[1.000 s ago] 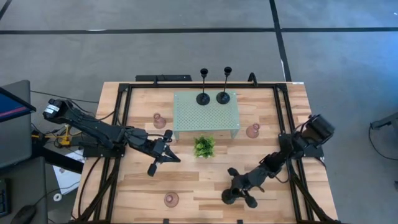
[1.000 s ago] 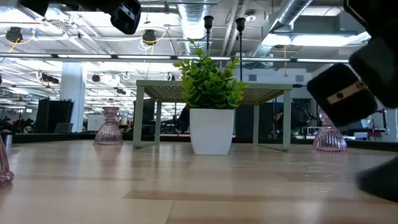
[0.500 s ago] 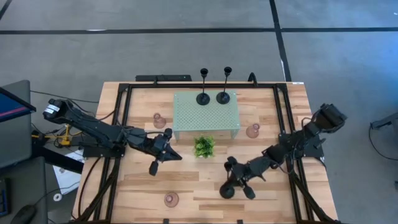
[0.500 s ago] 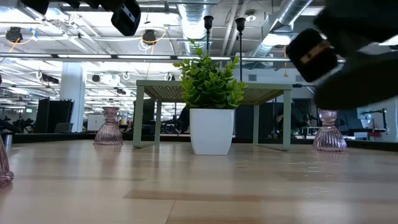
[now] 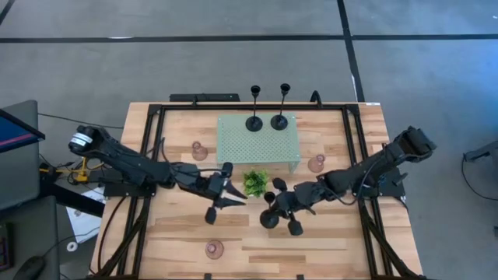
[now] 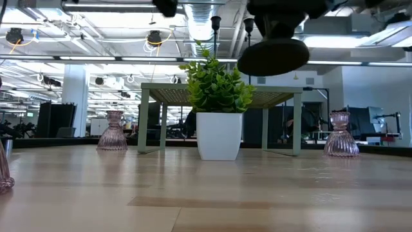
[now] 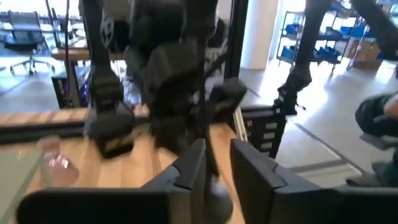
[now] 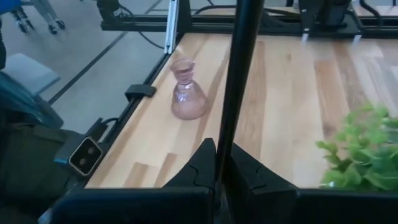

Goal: Pick & Place candle stick holders
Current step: Put the black candle holder on the shelf

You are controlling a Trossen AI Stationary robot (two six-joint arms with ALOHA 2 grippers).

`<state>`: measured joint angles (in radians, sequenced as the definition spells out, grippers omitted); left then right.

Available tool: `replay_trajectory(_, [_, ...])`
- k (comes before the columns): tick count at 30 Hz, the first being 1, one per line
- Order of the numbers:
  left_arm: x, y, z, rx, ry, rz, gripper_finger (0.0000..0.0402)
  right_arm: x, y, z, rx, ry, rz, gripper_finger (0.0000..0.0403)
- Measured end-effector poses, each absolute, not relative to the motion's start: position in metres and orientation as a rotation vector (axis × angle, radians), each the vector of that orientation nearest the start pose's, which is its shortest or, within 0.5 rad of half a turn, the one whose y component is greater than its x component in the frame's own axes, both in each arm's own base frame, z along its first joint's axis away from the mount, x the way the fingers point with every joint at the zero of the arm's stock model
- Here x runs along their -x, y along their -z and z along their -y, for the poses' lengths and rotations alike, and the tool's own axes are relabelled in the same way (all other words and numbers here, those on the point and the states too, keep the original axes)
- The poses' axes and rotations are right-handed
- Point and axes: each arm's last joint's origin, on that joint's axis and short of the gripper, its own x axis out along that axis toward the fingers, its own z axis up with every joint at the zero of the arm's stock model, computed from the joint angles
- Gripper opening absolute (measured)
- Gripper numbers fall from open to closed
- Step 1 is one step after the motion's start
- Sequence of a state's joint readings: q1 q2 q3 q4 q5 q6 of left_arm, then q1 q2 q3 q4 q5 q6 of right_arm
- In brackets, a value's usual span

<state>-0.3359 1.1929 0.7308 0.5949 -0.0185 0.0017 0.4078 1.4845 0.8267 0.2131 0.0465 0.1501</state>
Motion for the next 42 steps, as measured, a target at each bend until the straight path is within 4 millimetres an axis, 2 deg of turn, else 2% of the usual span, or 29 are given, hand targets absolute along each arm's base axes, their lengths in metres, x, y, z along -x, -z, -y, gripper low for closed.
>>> replay_trajectory(7, [-0.276,-0.319,0.096,0.065,0.319,0.153,0.0142,-0.293,-0.224,-0.117,-0.057,-0.317,-0.454,0.0002])
replay_trajectory(14, [-0.305,-0.324,0.106,0.091,0.321,0.223,0.0150,-0.293,-0.225,-0.117,-0.054,-0.319,-0.452,0.0002])
replay_trajectory(18, [-0.310,-0.329,0.107,0.095,0.320,0.241,0.0142,-0.293,-0.224,-0.118,-0.050,-0.321,-0.454,0.0002])
replay_trajectory(25, [-0.319,-0.315,0.110,0.105,0.320,0.202,0.0128,-0.294,-0.225,-0.118,-0.039,-0.323,-0.443,0.0002])
replay_trajectory(30, [-0.320,-0.316,0.110,0.108,0.313,0.227,0.0116,-0.294,-0.225,-0.118,-0.033,-0.324,-0.441,0.0002])
replay_trajectory(42, [-0.321,-0.316,0.108,0.078,0.300,0.232,0.0020,-0.294,-0.225,-0.117,-0.029,-0.318,-0.441,0.0002])
